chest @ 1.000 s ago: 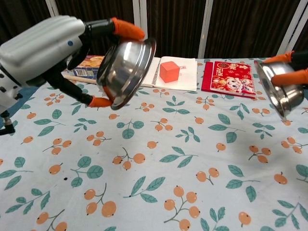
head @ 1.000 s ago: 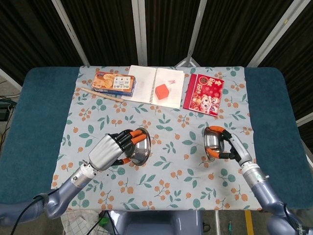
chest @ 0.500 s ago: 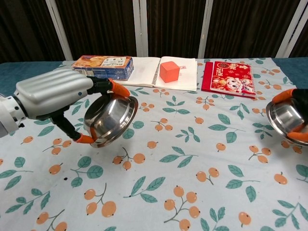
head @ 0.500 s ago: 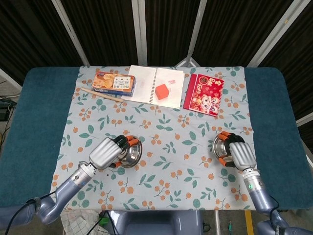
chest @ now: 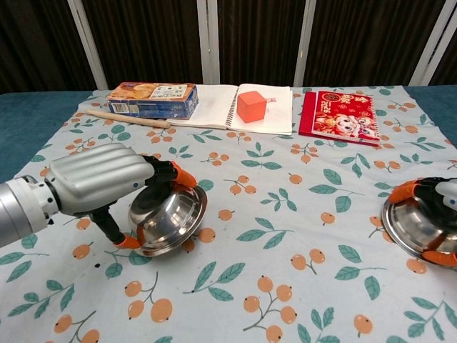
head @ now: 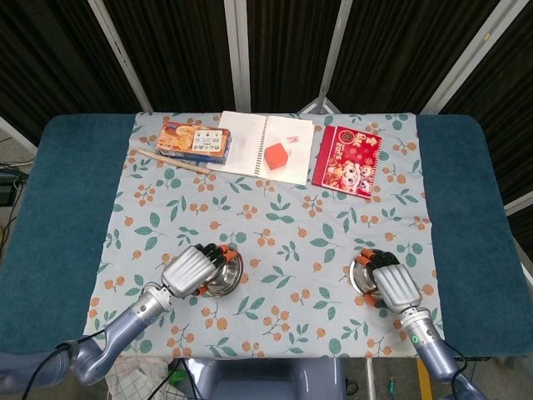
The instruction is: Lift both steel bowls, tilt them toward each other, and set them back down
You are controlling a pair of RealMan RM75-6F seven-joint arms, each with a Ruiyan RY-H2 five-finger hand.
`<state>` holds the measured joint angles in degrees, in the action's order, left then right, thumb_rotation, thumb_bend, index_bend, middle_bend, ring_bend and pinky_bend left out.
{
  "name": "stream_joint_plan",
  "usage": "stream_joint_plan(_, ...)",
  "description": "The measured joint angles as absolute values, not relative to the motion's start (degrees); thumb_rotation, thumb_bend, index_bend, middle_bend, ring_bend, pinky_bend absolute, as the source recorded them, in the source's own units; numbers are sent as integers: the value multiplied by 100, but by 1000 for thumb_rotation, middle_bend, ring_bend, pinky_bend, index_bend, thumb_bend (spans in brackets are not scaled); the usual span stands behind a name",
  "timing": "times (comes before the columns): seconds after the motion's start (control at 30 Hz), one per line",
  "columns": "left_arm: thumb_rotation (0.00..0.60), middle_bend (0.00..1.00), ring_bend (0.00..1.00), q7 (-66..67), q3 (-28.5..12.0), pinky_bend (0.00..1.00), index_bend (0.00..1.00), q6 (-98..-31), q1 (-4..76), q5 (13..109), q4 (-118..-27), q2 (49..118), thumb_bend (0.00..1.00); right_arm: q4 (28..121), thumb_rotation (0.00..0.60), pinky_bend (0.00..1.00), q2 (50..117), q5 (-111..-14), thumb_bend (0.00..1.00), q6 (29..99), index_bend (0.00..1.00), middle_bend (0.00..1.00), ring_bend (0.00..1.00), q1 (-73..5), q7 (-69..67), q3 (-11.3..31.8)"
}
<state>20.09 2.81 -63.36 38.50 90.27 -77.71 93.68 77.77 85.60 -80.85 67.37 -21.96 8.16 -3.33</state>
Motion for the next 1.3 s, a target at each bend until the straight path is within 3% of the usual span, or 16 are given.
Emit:
stream_joint_plan(0.13, 599, 264, 259, 2022, 245, 429, 51, -6345, 3822, 8981, -7780, 9361, 144, 7910, 600, 463, 8538, -8141, 357, 6747, 0, 94, 165, -2176, 771, -358)
stream_joint_plan(0.2, 563, 168, 161, 2039, 235, 370, 4, -6341, 3801, 8948, -7808, 9340, 131, 8060, 600, 446, 8475, -8138, 357, 6701, 0, 51, 130, -2176, 753, -368)
stream_joint_plan(0.23, 516, 117, 113, 2060, 225, 345, 0, -6333, 3789, 8917, -7836, 9322, 124, 8135, 600, 438, 8444, -8137, 357, 6686, 0, 36, 118, -2175, 744, -369)
stream_joint_plan(0.27, 470, 78, 79, 2080, 214, 326, 0, -6327, 3780, 8890, -7863, 9308, 117, 8215, 600, 427, 8412, -8137, 358, 6675, 0, 17, 100, -2174, 731, -368)
stream_joint_plan(0.33, 434, 38, 54, 2139, 187, 305, 0, -6320, 3755, 8832, -7922, 9272, 104, 8405, 600, 400, 8335, -8143, 357, 6667, 0, 1, 66, -2167, 690, -362)
stream_joint_plan(0.63, 430, 0, 29, 2413, 111, 251, 0, -6188, 3697, 8589, -8246, 9133, 93, 9286, 598, 368, 7960, -8167, 357, 6587, 0, 0, 2, -2154, 580, -358)
stream_joint_plan(0.8, 428, 2, 29, 2415, 84, 230, 0, -6212, 3662, 8553, -8461, 8993, 93, 9851, 524, 345, 7675, -8176, 358, 6493, 0, 0, 0, -2154, 438, -389)
stream_joint_plan(0.97, 428, 2, 29, 2280, 59, 211, 0, -6453, 3570, 8653, -8810, 8685, 93, 10211, 524, 337, 7378, -8298, 357, 6410, 0, 0, 0, -2154, 215, -449)
stream_joint_plan(1.17, 405, 0, 0, 2245, 156, 192, 0, -6644, 3413, 8804, -8996, 8459, 59, 9975, 514, 216, 7572, -8245, 277, 6182, 0, 0, 0, -2206, 159, -440)
stream_joint_plan(1.27, 385, 0, 0, 2212, 199, 182, 0, -6667, 3359, 8820, -8995, 8402, 51, 9777, 396, 189, 7736, -8283, 265, 6140, 0, 0, 0, -2228, 59, -418)
stream_joint_plan(1.3, 379, 0, 0, 2183, 203, 177, 0, -6677, 3346, 8824, -8986, 8390, 50, 9703, 317, 181, 7799, -8326, 263, 6151, 0, 0, 0, -2231, -14, -408)
